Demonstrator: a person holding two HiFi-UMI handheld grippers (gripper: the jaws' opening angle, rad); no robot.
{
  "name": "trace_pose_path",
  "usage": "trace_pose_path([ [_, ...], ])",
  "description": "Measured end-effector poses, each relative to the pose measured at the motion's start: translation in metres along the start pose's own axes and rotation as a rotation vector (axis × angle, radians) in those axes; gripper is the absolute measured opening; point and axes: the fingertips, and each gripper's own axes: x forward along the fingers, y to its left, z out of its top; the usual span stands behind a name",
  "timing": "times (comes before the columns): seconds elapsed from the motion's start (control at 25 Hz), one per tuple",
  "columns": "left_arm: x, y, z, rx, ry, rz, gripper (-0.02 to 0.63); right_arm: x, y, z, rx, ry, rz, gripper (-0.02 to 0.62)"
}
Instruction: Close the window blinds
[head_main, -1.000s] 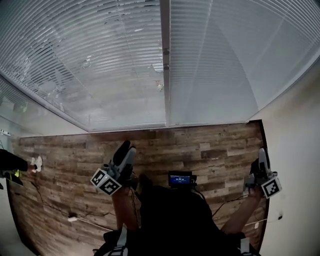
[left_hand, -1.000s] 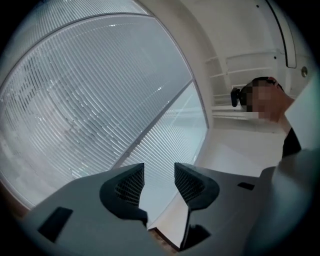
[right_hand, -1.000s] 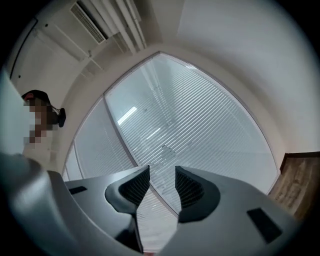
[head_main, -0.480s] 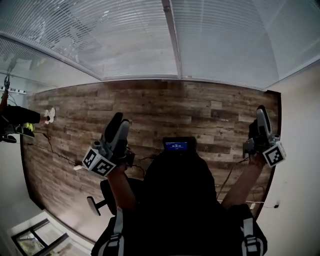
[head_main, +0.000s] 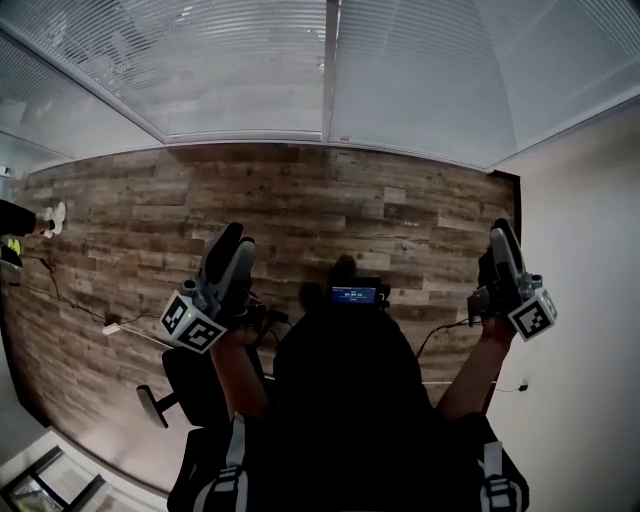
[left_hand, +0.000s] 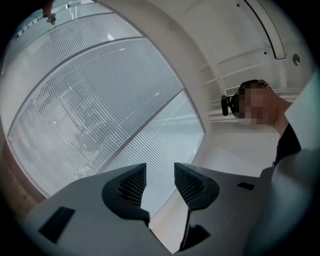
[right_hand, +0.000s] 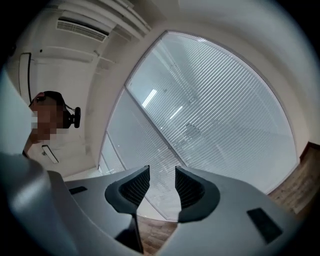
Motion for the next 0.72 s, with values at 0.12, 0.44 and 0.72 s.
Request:
trace_pose_path([
  [0.12,-0.016,-0.005,-0.017,-0.034,-0.008,-0.017,0.186,-0.022,0.016,-0.007,-0.049,0.03,-0.034,0.163],
  [0.44,-0.034,-0.027,-0.015,0.006,-0.032,0.0,0.186,-0.007,0.046,-0.03,0.052,0.057,0.039,0.156],
  [0.72,-0.037,-0.051,-0.016,0.058,-0.08,0.078,0.186,0.005,0.039,-0.032,0.018,0.133,0.184,0.138],
])
